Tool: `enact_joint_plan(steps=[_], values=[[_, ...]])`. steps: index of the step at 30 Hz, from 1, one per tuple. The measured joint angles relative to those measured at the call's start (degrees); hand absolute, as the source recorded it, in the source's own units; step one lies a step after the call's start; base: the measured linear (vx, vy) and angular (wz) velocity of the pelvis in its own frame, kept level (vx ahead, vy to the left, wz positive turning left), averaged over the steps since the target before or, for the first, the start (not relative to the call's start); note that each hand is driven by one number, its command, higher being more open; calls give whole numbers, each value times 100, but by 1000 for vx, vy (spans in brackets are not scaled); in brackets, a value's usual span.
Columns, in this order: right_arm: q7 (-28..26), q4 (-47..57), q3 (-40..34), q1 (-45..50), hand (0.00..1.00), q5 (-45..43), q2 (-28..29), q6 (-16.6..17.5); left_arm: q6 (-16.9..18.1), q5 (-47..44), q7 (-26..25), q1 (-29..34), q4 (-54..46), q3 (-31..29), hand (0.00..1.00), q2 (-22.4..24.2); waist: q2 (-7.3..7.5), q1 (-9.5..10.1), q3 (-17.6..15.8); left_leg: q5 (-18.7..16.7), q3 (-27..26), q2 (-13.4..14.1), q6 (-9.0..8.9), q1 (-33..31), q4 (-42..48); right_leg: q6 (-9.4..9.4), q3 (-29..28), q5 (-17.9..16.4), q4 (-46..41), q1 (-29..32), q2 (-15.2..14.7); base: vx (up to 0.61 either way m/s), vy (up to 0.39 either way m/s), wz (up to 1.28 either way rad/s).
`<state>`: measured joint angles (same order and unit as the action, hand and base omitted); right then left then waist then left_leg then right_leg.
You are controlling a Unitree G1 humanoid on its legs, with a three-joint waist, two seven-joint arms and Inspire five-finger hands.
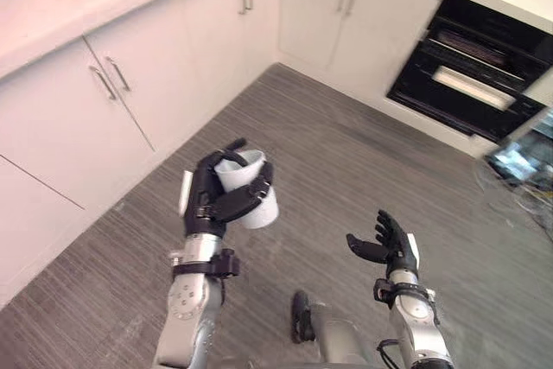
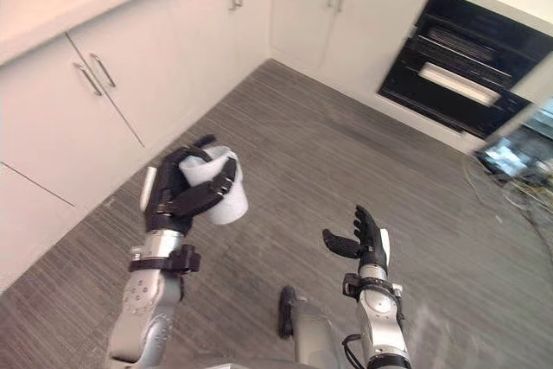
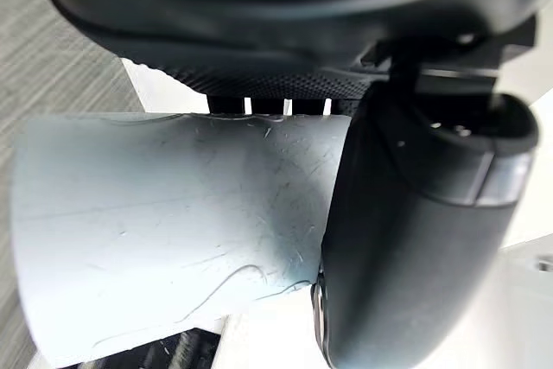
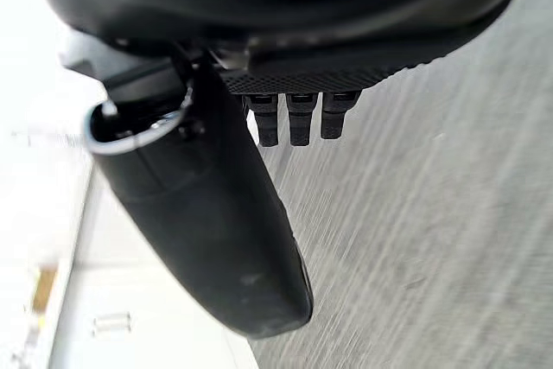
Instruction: Walk over to the sink, pick up the cup, carry it to the dishwasher, place the cup inside the dishwasher, then close the dishwasher door
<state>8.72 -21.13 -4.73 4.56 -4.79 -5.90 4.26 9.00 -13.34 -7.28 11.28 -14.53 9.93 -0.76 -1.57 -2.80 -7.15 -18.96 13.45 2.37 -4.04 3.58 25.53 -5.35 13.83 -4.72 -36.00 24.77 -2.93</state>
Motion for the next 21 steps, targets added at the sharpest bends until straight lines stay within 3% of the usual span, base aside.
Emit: enact_joint_plan(steps=[1,2,3,4,5,6,8,10,11,12,13,14,15,16,17,18,19,21], values=[[-30,146,119,101,90,1,-50,26,-3,-4,3,8,163,9,30,122,-62,-15,6,288,-136,-71,-97,-117,749,117,184,-237,-452,95,-35,626,-261,61],[-42,439,265,400,90,-4,38,45,-22,-9,43,160,64,42,30,132,-72,42,106,989,-617,132,11,-603,2359,-20,346,99,1185,-564,261,384,-273,40],[-24,538,341,453,90,-4,44,66,30,-9,94,232,15,56,30,159,-180,95,81,1112,-923,417,154,-835,3037,-58,387,-66,1251,-781,442,384,-230,-11],[-20,574,412,456,90,-11,83,93,34,-14,125,320,-77,77,30,142,-447,245,190,1009,-1144,875,263,-1366,3943,-117,238,-217,1510,-1152,868,397,-133,-40],[-5,566,442,439,90,-12,196,92,28,-21,159,313,-85,73,30,89,-416,345,178,918,-1308,1007,405,-1687,4268,-166,169,-334,1627,-1420,954,582,-101,-38],[11,570,524,459,90,-12,288,92,20,-28,195,342,-84,60,30,12,-256,383,131,735,-1543,1099,528,-2090,4363,-178,90,-429,1834,-1811,960,586,-114,-16],[9,571,523,452,90,-13,312,92,-5,-46,230,401,-80,56,30,-5,-147,487,109,403,-1860,1122,460,-2615,3889,-173,-138,-441,2295,-2357,963,693,-105,-32],[16,429,496,356,90,-13,244,96,-9,-86,231,406,-76,54,30,9,-122,541,93,253,-1912,865,338,-2818,2480,-170,-377,-443,2690,-2831,906,547,48,-54],[12,144,496,185,90,-14,164,100,-7,-115,233,396,-76,46,30,1,-86,544,72,352,-1719,567,197,-2820,1235,-119,-550,-490,2833,-3080,827,496,161,-72],[13,-153,502,12,90,-14,156,101,1,-116,234,367,-75,50,30,-47,-38,586,56,797,-1528,266,172,-2789,72,76,-805,-718,2857,-3271,650,490,184,-81],[12,-263,455,-34,90,-13,90,100,-1,-111,233,355,-69,44,30,-33,-26,590,37,1110,-1461,190,142,-2795,-377,175,-908,-788,2884,-3359,616,494,229,-91],[5,-457,409,-40,90,-12,67,93,-6,-101,235,361,-63,83,30,-55,-31,632,40,1882,-1422,101,120,-2721,-661,343,-1138,-890,2958,-3588,556,416,206,-76],[7,-509,391,-11,90,-13,71,87,-5,-91,232,358,-63,96,30,-68,-62,658,66,2296,-1423,62,268,-2626,-693,424,-1284,-938,2965,-3684,512,542,271,-59],[12,-563,362,34,90,-9,149,59,-17,-68,231,256,-53,118,30,-149,129,565,93,2111,-1559,-82,517,-2667,-406,532,-1472,-1017,2915,-3705,275,664,331,-41],[-4,-554,287,58,90,-8,155,37,-18,-7,227,137,-69,127,30,-173,183,537,73,1597,-1724,-51,606,-2795,158,541,-1776,-1015,2660,-3647,202,550,270,-28],[-5,-554,288,66,90,-8,162,31,-18,-5,226,135,-69,128,30,-185,194,550,69,1502,-1769,-38,627,-2776,225,542,-1823,-1016,2590,-3641,189,538,270,-66],[-9,-551,287,85,90,-3,217,27,-20,-5,217,161,-69,145,30,-282,226,592,76,1179,-1958,31,663,-2615,406,584,-1945,-1019,1988,-3461,145,492,251,-82],[-24,-512,288,77,90,6,339,27,-40,-5,211,167,-71,184,30,-456,249,587,67,834,-2220,65,744,-2147,359,1072,-1876,-857,129,-2752,36,464,238,-85]])
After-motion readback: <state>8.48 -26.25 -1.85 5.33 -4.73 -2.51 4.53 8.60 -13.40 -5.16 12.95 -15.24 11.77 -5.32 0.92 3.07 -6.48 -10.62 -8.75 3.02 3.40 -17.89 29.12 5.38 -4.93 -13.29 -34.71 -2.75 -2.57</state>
